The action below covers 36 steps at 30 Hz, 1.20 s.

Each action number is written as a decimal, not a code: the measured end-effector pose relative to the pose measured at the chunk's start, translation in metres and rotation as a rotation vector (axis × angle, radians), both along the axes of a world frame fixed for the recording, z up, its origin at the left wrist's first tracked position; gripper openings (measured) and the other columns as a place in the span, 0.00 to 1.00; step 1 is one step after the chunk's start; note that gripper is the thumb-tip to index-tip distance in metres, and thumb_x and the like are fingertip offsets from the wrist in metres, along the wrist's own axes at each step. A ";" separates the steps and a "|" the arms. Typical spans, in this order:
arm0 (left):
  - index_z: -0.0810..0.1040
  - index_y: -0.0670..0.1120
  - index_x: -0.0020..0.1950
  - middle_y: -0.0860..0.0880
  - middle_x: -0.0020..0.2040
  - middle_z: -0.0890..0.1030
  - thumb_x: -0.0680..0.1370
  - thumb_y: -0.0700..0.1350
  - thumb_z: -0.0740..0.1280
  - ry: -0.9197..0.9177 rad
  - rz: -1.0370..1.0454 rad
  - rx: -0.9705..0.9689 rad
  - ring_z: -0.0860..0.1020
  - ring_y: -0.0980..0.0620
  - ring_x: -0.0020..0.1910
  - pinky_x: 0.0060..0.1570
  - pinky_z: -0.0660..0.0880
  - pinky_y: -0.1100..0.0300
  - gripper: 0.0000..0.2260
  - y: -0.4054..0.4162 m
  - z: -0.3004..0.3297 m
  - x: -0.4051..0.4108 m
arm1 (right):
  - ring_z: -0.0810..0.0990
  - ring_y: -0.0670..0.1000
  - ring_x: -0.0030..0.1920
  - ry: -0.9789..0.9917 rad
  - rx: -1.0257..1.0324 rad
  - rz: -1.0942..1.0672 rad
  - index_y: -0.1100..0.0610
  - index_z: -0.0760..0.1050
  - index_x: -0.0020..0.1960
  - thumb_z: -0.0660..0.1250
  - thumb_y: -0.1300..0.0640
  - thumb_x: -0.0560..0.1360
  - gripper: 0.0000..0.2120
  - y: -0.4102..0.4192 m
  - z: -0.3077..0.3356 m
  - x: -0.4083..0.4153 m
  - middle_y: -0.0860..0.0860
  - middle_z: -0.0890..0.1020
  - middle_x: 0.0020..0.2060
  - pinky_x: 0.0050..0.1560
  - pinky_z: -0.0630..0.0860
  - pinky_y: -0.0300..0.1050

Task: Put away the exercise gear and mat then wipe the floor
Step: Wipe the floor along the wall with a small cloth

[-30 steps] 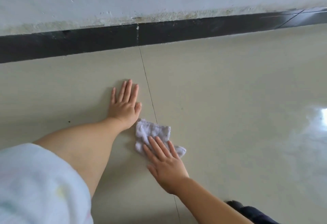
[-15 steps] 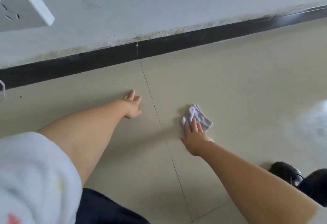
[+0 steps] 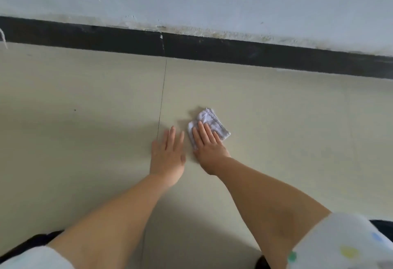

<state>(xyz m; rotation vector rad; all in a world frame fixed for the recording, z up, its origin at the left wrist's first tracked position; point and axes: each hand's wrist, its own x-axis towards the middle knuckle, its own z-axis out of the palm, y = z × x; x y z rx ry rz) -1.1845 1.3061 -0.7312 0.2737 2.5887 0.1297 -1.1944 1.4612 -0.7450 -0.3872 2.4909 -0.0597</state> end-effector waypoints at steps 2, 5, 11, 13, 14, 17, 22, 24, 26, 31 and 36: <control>0.59 0.44 0.76 0.42 0.77 0.56 0.76 0.49 0.65 -0.008 0.107 0.020 0.59 0.42 0.75 0.67 0.61 0.37 0.30 0.015 -0.006 0.008 | 0.35 0.59 0.76 0.027 -0.013 -0.016 0.60 0.33 0.76 0.44 0.52 0.82 0.29 0.025 -0.005 -0.040 0.59 0.35 0.75 0.74 0.39 0.54; 0.40 0.48 0.78 0.47 0.78 0.37 0.82 0.52 0.51 -0.063 0.166 -0.026 0.40 0.47 0.77 0.72 0.47 0.43 0.29 0.024 -0.019 0.011 | 0.37 0.58 0.76 0.084 -0.018 -0.150 0.61 0.37 0.77 0.40 0.50 0.81 0.28 0.067 -0.007 -0.100 0.59 0.38 0.76 0.75 0.38 0.53; 0.38 0.50 0.77 0.49 0.77 0.35 0.82 0.55 0.48 -0.030 0.143 -0.036 0.37 0.48 0.77 0.73 0.46 0.45 0.28 0.016 -0.027 0.013 | 0.50 0.61 0.76 0.355 -0.082 -0.440 0.61 0.52 0.77 0.50 0.53 0.80 0.28 0.092 -0.027 -0.121 0.60 0.52 0.76 0.74 0.45 0.58; 0.47 0.49 0.78 0.46 0.79 0.44 0.80 0.57 0.47 0.017 0.128 -0.032 0.47 0.45 0.78 0.71 0.55 0.41 0.28 0.015 -0.029 0.015 | 0.53 0.62 0.76 0.410 -0.136 -0.453 0.61 0.56 0.76 0.49 0.50 0.79 0.28 0.047 -0.028 -0.106 0.61 0.56 0.76 0.74 0.48 0.60; 0.54 0.47 0.77 0.45 0.78 0.51 0.78 0.57 0.48 0.017 0.127 -0.035 0.54 0.43 0.77 0.67 0.60 0.39 0.30 0.017 -0.027 0.015 | 0.50 0.60 0.77 0.365 -0.178 -0.325 0.59 0.52 0.77 0.48 0.50 0.80 0.27 0.024 -0.027 -0.098 0.59 0.53 0.77 0.74 0.44 0.58; 0.61 0.44 0.75 0.42 0.77 0.58 0.77 0.57 0.52 0.052 0.129 -0.059 0.62 0.40 0.74 0.62 0.66 0.36 0.29 0.015 -0.031 0.013 | 0.39 0.53 0.77 0.241 -0.272 -0.023 0.53 0.42 0.78 0.42 0.49 0.83 0.25 -0.010 -0.023 -0.083 0.51 0.44 0.78 0.73 0.34 0.51; 0.65 0.43 0.73 0.41 0.75 0.61 0.75 0.56 0.52 0.119 0.187 -0.037 0.63 0.38 0.73 0.63 0.64 0.34 0.30 0.022 -0.030 0.015 | 0.44 0.50 0.77 0.329 -0.238 -0.287 0.49 0.48 0.78 0.45 0.51 0.83 0.24 0.099 -0.030 -0.075 0.48 0.49 0.78 0.75 0.38 0.49; 0.65 0.42 0.73 0.39 0.75 0.62 0.76 0.54 0.53 0.147 0.280 -0.016 0.62 0.39 0.73 0.65 0.59 0.33 0.28 0.037 -0.030 0.017 | 0.46 0.50 0.77 0.407 -0.155 -0.530 0.50 0.50 0.78 0.47 0.52 0.83 0.24 0.176 -0.028 -0.054 0.50 0.51 0.78 0.76 0.39 0.49; 0.62 0.41 0.74 0.39 0.76 0.60 0.77 0.53 0.55 0.175 0.373 0.003 0.58 0.40 0.75 0.67 0.54 0.34 0.28 0.053 -0.032 0.020 | 0.46 0.52 0.77 0.443 -0.071 -0.782 0.51 0.50 0.78 0.47 0.51 0.83 0.24 0.243 -0.025 -0.025 0.51 0.50 0.78 0.76 0.41 0.52; 0.51 0.44 0.78 0.45 0.79 0.49 0.81 0.51 0.55 0.152 0.444 0.025 0.46 0.47 0.78 0.72 0.45 0.41 0.27 0.065 -0.035 0.025 | 0.49 0.57 0.77 0.453 0.024 -1.174 0.54 0.51 0.78 0.44 0.49 0.82 0.26 0.249 -0.028 0.000 0.54 0.52 0.77 0.75 0.44 0.55; 0.63 0.44 0.75 0.47 0.77 0.58 0.83 0.48 0.52 0.175 0.472 0.220 0.54 0.51 0.77 0.73 0.52 0.46 0.20 0.043 -0.019 0.014 | 0.68 0.58 0.71 0.510 -0.131 -0.467 0.57 0.69 0.71 0.53 0.56 0.72 0.27 0.077 -0.040 0.036 0.58 0.70 0.70 0.71 0.58 0.57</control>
